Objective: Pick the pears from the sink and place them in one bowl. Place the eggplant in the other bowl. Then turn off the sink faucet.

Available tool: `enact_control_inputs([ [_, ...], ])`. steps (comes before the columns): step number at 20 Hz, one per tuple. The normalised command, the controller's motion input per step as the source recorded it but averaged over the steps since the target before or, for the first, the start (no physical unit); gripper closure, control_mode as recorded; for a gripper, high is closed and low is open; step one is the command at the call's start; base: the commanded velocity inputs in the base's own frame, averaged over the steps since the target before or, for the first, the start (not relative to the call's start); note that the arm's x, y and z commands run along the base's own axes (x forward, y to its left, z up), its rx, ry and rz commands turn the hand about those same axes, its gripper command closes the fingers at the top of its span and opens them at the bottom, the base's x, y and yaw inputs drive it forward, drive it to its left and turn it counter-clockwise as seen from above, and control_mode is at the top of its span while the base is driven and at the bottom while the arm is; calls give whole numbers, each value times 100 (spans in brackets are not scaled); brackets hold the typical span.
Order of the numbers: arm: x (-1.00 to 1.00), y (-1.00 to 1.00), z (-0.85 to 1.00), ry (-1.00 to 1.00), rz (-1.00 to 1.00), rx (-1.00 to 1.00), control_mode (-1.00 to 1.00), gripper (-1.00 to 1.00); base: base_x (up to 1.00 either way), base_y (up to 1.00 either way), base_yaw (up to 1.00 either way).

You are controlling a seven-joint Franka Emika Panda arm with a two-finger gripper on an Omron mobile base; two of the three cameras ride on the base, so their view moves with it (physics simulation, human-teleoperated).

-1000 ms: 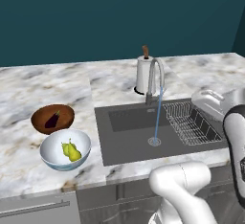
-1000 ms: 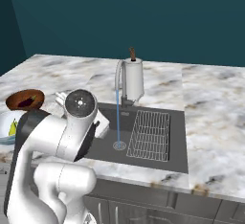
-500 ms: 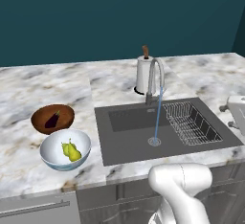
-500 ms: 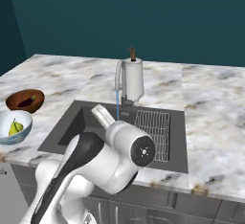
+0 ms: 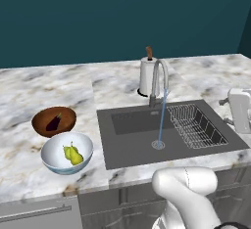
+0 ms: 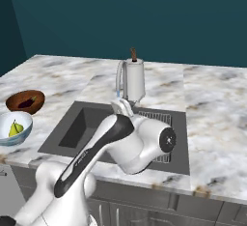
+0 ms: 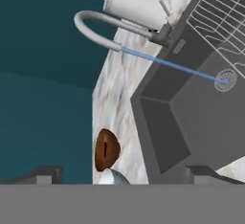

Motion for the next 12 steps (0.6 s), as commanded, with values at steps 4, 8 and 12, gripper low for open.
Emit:
enact_control_inputs([
  [4, 59, -18, -2, 9, 15, 13, -100, -100, 0, 0, 0],
  [8, 45, -27, -25, 0, 16, 6, -100, -100, 0, 0, 0],
  [12, 47, -7, -29, 0, 15, 0, -100, -100, 0, 0, 0],
])
